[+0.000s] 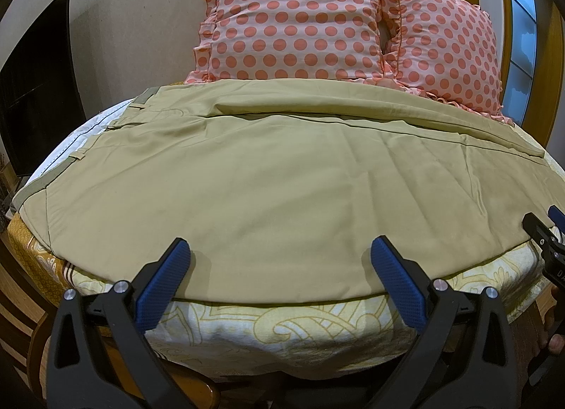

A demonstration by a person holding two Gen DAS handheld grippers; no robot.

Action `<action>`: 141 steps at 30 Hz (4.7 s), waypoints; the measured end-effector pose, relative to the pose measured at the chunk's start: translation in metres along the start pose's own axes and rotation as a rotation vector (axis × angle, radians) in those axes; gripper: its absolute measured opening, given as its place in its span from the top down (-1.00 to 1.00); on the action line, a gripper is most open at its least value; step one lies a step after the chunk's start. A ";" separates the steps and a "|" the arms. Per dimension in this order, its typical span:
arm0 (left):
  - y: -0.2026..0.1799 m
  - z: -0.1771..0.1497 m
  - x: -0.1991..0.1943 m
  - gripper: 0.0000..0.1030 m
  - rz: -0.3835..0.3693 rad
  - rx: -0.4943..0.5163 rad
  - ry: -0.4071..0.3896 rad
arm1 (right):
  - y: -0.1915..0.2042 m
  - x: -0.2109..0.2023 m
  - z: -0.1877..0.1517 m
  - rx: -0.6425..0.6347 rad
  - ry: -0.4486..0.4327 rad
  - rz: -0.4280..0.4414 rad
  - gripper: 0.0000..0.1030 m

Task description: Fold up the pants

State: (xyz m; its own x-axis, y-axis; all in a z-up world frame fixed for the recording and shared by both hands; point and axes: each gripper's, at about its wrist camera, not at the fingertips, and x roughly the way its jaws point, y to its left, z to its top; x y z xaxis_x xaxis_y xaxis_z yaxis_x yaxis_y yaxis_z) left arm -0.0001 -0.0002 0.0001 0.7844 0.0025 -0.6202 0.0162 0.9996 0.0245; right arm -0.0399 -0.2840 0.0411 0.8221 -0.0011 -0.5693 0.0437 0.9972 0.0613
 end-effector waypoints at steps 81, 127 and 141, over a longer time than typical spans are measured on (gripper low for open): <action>0.137 0.222 0.242 -0.34 -0.247 -0.619 0.295 | -0.282 0.028 0.046 1.012 -0.118 0.072 0.97; 0.190 -0.013 -0.064 -0.35 -0.089 -0.621 -0.088 | -0.252 -0.011 -0.013 0.659 -0.130 -0.250 0.89; 0.228 -0.023 -0.050 -0.59 -0.124 -0.742 -0.107 | 0.015 0.029 0.122 0.178 -0.115 0.478 0.89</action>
State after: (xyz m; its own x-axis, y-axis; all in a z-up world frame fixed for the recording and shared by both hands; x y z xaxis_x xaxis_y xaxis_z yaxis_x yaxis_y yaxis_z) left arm -0.0498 0.2283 0.0183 0.8605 -0.0765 -0.5037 -0.2833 0.7499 -0.5978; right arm 0.0541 -0.2784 0.1258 0.8306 0.4329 -0.3502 -0.2644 0.8602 0.4360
